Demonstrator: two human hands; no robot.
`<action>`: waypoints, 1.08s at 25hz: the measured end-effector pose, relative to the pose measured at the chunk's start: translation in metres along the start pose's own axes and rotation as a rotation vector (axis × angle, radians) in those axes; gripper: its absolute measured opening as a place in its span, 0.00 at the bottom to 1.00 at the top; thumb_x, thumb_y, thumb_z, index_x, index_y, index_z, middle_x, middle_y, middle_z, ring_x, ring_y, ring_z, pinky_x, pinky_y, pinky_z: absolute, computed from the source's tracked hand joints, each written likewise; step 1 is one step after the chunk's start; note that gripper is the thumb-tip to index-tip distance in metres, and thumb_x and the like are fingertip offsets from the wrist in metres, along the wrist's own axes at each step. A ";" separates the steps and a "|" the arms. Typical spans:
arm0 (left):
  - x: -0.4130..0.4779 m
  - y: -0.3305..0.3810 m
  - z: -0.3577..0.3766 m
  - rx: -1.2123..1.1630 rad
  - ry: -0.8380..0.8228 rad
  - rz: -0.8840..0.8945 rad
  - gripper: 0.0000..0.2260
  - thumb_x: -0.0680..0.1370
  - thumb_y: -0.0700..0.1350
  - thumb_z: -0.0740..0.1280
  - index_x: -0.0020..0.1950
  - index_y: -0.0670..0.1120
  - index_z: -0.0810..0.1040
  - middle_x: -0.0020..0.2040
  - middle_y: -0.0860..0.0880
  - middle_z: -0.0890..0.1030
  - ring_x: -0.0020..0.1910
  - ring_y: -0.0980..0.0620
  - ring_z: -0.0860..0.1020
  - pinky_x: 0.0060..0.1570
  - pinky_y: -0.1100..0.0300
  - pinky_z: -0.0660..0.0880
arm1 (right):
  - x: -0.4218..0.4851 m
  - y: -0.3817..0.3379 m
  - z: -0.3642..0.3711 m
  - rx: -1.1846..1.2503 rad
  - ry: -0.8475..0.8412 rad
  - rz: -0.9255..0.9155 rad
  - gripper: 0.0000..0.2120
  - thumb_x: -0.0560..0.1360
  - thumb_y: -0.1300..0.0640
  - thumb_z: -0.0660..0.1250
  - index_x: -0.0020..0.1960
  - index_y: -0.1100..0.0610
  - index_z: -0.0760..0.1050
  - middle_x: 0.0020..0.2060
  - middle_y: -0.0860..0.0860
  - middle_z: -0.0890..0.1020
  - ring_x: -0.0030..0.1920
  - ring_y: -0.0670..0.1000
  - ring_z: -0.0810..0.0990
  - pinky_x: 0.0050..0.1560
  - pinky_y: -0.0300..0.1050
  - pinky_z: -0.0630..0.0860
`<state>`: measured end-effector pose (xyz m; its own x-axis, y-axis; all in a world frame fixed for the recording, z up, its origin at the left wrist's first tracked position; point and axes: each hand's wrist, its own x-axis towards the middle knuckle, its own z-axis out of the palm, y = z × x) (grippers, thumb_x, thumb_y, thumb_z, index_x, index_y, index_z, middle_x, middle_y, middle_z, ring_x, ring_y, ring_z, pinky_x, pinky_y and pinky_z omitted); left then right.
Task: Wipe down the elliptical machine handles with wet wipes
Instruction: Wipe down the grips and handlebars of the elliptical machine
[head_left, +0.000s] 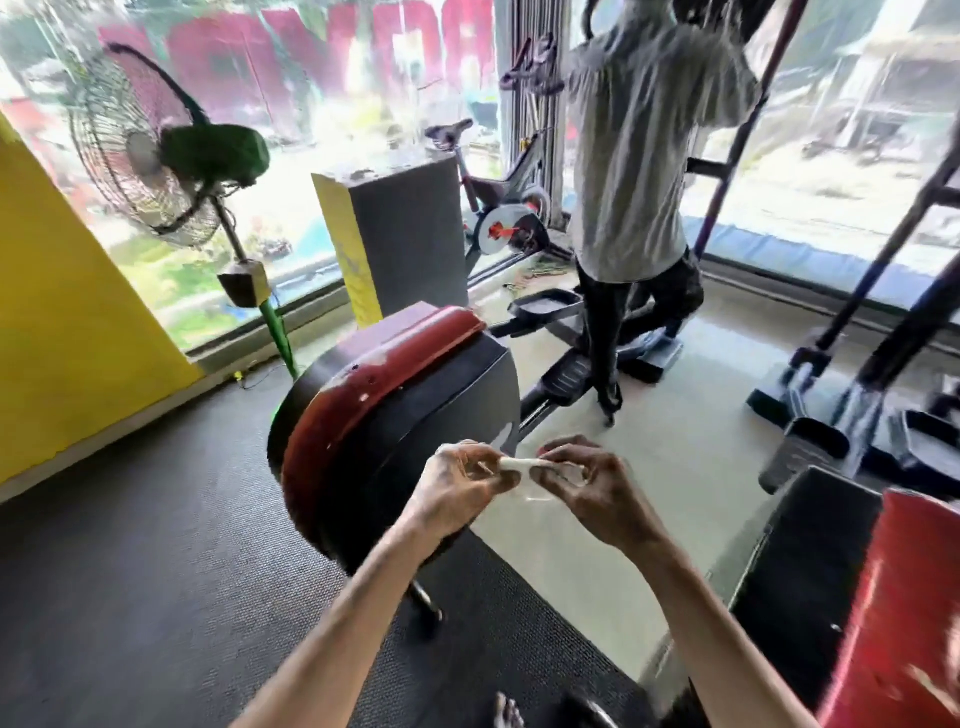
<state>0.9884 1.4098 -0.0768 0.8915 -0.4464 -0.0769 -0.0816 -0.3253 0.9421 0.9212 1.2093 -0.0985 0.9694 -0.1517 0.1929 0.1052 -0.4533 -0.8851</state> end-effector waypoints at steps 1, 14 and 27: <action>0.022 0.006 0.001 -0.015 -0.026 -0.007 0.05 0.70 0.52 0.79 0.41 0.55 0.86 0.43 0.54 0.85 0.39 0.55 0.80 0.44 0.55 0.77 | 0.015 0.003 -0.010 0.006 -0.014 0.035 0.06 0.77 0.56 0.76 0.45 0.45 0.85 0.39 0.37 0.84 0.41 0.38 0.81 0.43 0.35 0.75; 0.337 0.082 0.107 -0.114 -0.361 0.050 0.05 0.72 0.55 0.75 0.42 0.55 0.85 0.41 0.49 0.87 0.42 0.48 0.85 0.41 0.52 0.81 | 0.200 0.087 -0.128 -0.314 0.768 0.231 0.13 0.69 0.48 0.82 0.46 0.51 0.80 0.45 0.43 0.80 0.41 0.41 0.79 0.40 0.35 0.73; 0.565 0.213 0.278 -0.251 -0.844 0.140 0.02 0.79 0.40 0.72 0.47 0.46 0.82 0.39 0.51 0.86 0.39 0.55 0.84 0.41 0.55 0.83 | 0.336 0.160 -0.322 -0.218 1.060 0.323 0.20 0.73 0.35 0.75 0.53 0.50 0.84 0.45 0.40 0.87 0.47 0.36 0.85 0.48 0.38 0.81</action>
<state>1.3510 0.8561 -0.0100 0.2472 -0.9659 -0.0772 0.0232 -0.0738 0.9970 1.1924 0.8028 -0.0391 0.2554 -0.9116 0.3221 -0.2583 -0.3854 -0.8858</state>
